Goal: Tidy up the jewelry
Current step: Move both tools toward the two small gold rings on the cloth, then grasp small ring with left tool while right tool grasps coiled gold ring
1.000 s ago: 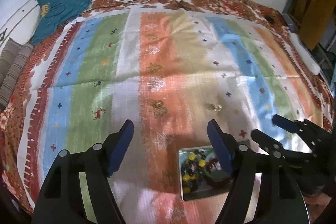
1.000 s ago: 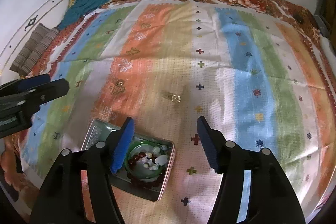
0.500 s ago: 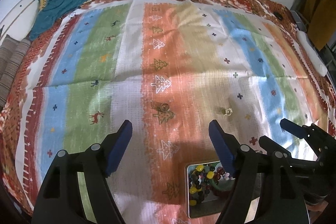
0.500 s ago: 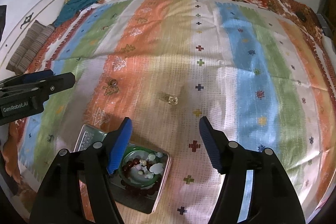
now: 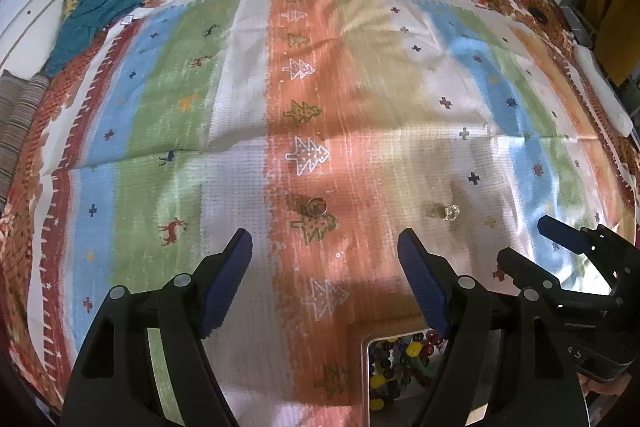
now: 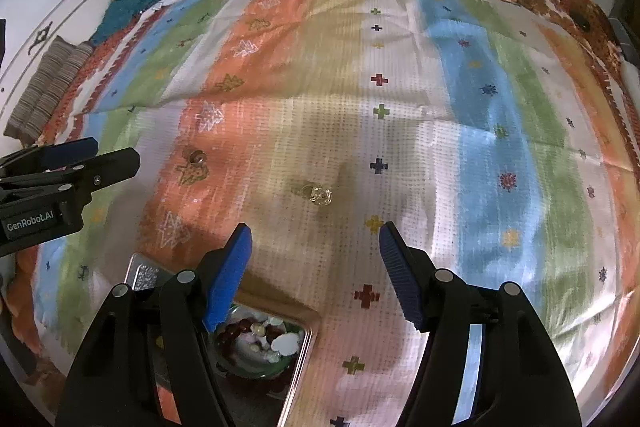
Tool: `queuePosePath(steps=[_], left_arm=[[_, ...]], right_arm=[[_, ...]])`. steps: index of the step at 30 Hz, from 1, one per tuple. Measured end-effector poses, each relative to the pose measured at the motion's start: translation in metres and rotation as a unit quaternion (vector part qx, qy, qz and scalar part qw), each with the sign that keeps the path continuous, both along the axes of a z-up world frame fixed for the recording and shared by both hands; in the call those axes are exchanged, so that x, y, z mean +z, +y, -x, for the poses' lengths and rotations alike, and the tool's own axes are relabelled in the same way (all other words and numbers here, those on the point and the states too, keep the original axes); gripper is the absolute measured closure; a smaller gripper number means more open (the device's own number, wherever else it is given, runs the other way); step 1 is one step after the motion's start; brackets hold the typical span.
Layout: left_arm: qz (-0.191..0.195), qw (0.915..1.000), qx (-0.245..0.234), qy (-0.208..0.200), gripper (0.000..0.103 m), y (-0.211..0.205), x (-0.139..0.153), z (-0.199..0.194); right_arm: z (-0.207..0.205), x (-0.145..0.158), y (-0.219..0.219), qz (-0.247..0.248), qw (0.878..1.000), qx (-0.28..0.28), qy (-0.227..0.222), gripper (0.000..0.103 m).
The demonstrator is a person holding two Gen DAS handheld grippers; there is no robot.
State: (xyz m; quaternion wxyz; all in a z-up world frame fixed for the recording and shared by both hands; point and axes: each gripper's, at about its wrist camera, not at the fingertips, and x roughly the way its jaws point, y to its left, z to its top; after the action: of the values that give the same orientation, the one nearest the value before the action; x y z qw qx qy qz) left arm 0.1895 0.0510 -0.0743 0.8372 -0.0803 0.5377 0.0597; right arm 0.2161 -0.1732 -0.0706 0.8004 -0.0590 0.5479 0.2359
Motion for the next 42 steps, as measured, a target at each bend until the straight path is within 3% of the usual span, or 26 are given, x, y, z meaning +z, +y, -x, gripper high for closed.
queuePosePath(steps=[24, 42], left_arm=[[0.005, 0.9983, -0.006, 0.057, 0.032, 0.012, -0.048, -0.041], [0.003, 0.9946, -0.022, 0.102, 0.063, 0.013, -0.084, -0.062]], right_arm=[[-0.031, -0.041, 0.019, 0.031, 0.999, 0.010, 0.035, 0.037], [-0.047, -0.073, 0.033, 0.055, 0.996, 0.025, 0.072, 0.042]])
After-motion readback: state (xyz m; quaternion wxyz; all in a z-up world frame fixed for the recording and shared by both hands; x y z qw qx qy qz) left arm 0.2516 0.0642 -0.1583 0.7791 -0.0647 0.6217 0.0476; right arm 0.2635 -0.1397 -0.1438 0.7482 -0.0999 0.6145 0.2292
